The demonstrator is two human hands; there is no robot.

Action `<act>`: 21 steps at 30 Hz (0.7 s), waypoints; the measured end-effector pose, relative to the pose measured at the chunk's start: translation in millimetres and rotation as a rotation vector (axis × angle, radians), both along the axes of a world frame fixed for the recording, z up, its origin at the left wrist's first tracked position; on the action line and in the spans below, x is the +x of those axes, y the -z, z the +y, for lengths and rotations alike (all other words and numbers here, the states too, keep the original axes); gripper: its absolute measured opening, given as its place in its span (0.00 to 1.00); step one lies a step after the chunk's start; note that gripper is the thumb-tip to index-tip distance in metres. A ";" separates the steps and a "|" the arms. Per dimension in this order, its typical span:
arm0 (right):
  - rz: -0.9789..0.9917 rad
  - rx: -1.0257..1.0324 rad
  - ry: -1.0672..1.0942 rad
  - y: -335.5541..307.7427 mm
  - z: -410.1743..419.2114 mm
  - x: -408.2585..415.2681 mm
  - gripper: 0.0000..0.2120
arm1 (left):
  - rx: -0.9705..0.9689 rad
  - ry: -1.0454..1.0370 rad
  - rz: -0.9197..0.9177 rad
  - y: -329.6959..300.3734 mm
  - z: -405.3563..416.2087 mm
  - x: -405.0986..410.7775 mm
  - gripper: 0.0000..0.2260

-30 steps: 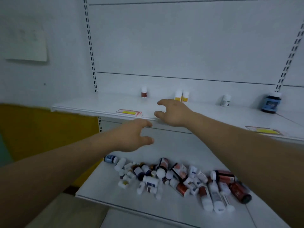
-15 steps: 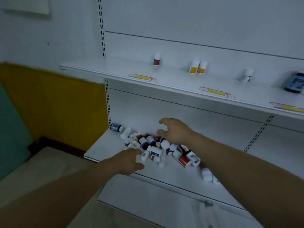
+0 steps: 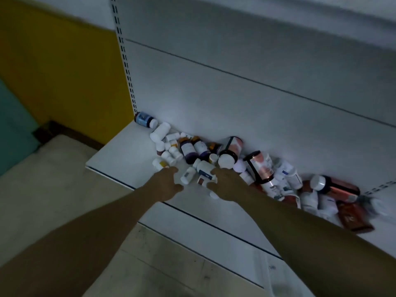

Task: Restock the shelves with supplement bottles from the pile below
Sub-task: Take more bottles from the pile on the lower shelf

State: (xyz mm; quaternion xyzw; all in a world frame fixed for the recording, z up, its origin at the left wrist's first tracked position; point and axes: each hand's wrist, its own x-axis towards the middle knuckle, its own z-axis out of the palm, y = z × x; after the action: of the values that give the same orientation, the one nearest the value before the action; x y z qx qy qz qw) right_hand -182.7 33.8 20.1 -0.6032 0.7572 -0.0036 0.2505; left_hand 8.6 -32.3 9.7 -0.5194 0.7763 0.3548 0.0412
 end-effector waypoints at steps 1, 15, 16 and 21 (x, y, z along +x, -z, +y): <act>0.015 0.010 -0.009 13.9 -3.9 -1.5 0.26 | -0.012 0.000 0.002 10.6 -4.5 -5.1 0.32; 0.337 -0.229 -0.088 78.0 -14.1 0.2 0.20 | -0.060 -0.317 0.229 75.8 -27.1 -37.2 0.14; 0.240 -0.273 -0.053 74.2 -12.2 0.4 0.19 | 0.059 -0.442 0.368 70.2 -25.6 -34.9 0.13; -0.398 -0.399 0.344 11.3 8.2 20.0 0.17 | 0.712 -0.899 1.141 11.1 2.2 -10.3 0.10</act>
State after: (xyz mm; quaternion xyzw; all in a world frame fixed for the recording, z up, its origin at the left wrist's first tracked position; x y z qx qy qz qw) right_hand -162.8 42.0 8.8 -0.4910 0.7686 -0.3119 0.2665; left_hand -1.7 -30.2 -1.4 -0.4765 0.2352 0.7737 -0.3451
